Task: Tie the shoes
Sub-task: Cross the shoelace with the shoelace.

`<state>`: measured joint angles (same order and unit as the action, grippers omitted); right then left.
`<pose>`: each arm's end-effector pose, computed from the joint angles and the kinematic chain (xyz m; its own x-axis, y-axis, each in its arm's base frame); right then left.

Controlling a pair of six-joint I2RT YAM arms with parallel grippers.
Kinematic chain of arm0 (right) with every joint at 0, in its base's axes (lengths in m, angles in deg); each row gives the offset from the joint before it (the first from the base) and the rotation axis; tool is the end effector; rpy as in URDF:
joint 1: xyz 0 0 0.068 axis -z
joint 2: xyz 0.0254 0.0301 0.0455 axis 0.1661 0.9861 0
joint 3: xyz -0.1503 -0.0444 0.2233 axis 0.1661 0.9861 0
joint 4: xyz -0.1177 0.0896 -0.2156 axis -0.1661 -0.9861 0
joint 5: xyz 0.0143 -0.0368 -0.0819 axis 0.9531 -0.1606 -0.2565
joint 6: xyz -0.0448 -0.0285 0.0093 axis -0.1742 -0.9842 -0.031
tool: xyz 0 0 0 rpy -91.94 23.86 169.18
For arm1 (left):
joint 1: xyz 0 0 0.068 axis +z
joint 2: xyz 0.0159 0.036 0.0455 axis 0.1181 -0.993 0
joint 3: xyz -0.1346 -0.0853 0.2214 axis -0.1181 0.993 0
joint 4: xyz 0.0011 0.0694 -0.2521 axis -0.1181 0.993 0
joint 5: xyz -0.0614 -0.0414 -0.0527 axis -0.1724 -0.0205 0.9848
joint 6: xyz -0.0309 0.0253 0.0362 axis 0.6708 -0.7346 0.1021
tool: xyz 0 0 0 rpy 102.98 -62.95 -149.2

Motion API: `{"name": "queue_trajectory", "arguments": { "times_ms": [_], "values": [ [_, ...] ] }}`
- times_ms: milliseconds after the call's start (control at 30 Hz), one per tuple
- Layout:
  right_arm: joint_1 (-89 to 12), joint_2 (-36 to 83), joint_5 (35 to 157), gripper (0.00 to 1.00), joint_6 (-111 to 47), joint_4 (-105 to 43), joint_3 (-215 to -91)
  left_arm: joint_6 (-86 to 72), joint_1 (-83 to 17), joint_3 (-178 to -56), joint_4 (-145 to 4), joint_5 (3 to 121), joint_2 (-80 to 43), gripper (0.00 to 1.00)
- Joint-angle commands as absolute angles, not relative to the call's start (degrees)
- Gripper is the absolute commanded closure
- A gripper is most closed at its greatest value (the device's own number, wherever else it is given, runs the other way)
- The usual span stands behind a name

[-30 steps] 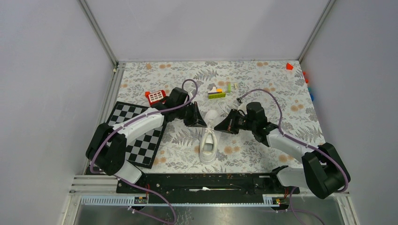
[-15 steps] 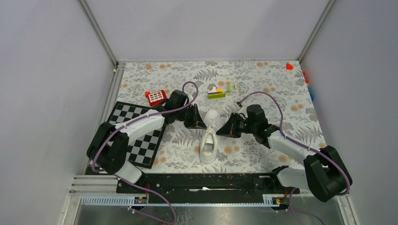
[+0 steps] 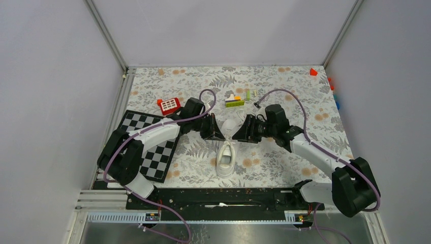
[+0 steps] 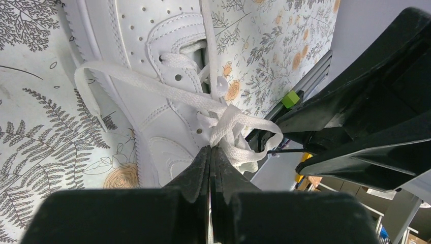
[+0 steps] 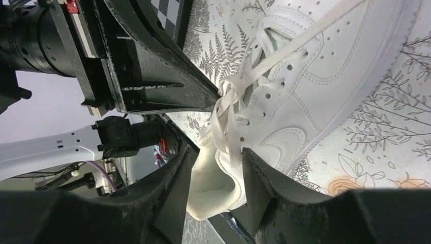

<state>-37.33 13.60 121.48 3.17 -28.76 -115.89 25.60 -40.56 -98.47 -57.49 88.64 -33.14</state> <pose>0.2234 0.1398 0.2277 -0.8798 0.1677 -0.4448 -0.2913 0.5494 0.7832 0.2579 -0.1970 0.2049 -0.9793 -0.0315 -0.1998 0.1376 0.6204 -0.7721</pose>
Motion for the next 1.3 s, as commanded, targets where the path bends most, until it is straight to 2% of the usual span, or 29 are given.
{"name": "queue_trajectory", "arguments": {
  "times_ms": [0,233,433,533,700,867,1033,1167,1267],
  "values": [
    [-37.86,15.84,118.62,0.51,-2.39,-35.05,-121.05,24.55,-40.45,-99.30,-58.76,89.83,-32.79,1.00],
    [-38.44,21.90,119.64,0.50,-9.18,-42.49,-128.10,24.40,-40.43,-99.38,-58.52,90.18,-32.84,1.00],
    [-38.74,23.77,120.12,0.55,-9.10,-41.46,-129.12,24.42,-40.45,-99.39,-58.52,90.27,-32.79,1.00],
    [-38.81,24.81,120.61,0.64,-8.81,-40.88,-129.69,24.37,-40.44,-99.39,-58.52,90.27,-32.67,1.00],
    [-38.81,22.87,118.24,0.92,-8.60,-41.29,-129.21,24.11,-40.45,-99.47,-58.02,90.06,-32.55,1.00],
    [-38.83,13.38,110.34,1.00,-7.38,-41.95,-123.39,23.81,-40.45,-99.73,-57.32,89.70,-32.51,1.00],
    [-38.90,4.40,108.18,0.98,-2.92,-39.06,-113.97,23.58,-40.44,-99.83,-57.04,89.65,-32.46,1.00],
    [-39.42,3.29,108.80,0.74,-2.39,-39.20,-111.41,23.56,-40.45,-99.82,-56.97,89.65,-32.43,1.00],
    [-39.45,4.52,109.23,0.63,-4.37,-41.04,-114.22,23.47,-40.45,-99.96,-56.95,89.74,-32.50,1.00]
  ]
}}
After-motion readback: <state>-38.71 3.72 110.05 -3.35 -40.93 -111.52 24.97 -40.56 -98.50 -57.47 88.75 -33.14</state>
